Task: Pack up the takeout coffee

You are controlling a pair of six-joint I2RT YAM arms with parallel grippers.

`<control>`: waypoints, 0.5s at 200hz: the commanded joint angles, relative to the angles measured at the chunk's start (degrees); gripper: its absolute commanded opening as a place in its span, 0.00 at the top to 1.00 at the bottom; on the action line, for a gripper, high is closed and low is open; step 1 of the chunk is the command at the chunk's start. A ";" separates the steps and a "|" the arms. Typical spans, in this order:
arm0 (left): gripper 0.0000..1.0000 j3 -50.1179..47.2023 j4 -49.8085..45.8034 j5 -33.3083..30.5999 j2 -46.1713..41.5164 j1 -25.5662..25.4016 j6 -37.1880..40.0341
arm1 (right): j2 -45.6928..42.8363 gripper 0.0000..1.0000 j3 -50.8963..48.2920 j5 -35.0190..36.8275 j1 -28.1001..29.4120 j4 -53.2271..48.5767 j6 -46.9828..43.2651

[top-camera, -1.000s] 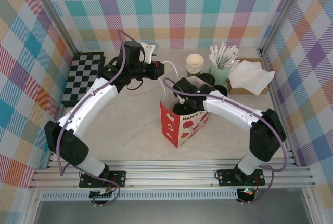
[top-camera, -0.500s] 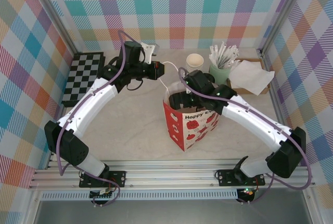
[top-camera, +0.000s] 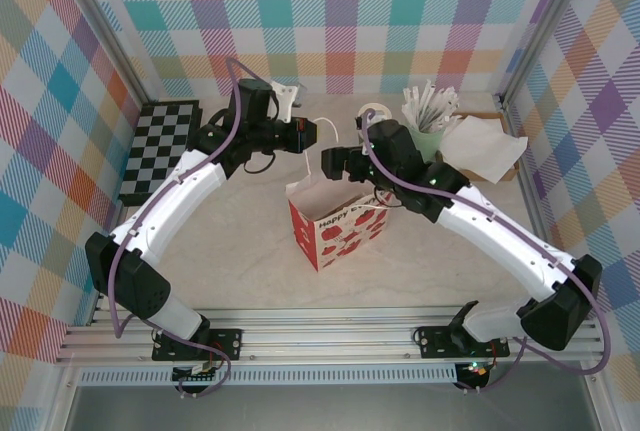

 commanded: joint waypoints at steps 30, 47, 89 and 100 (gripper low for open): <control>1.00 1.44 0.22 -0.69 -0.40 0.59 -0.01 | -2.03 0.00 -0.63 1.44 -0.07 8.72 -0.30; 1.00 1.60 0.00 -0.78 -0.12 0.59 0.18 | -3.03 0.00 2.25 2.52 -1.19 4.89 0.03; 0.74 5.63 -7.04 -2.71 -0.02 0.63 3.69 | -0.36 0.00 9.93 -4.47 -10.81 -18.51 -6.98; 0.40 7.58 -10.47 -4.35 -0.75 0.63 4.45 | 0.85 0.00 10.45 -9.74 -13.26 -22.50 -10.59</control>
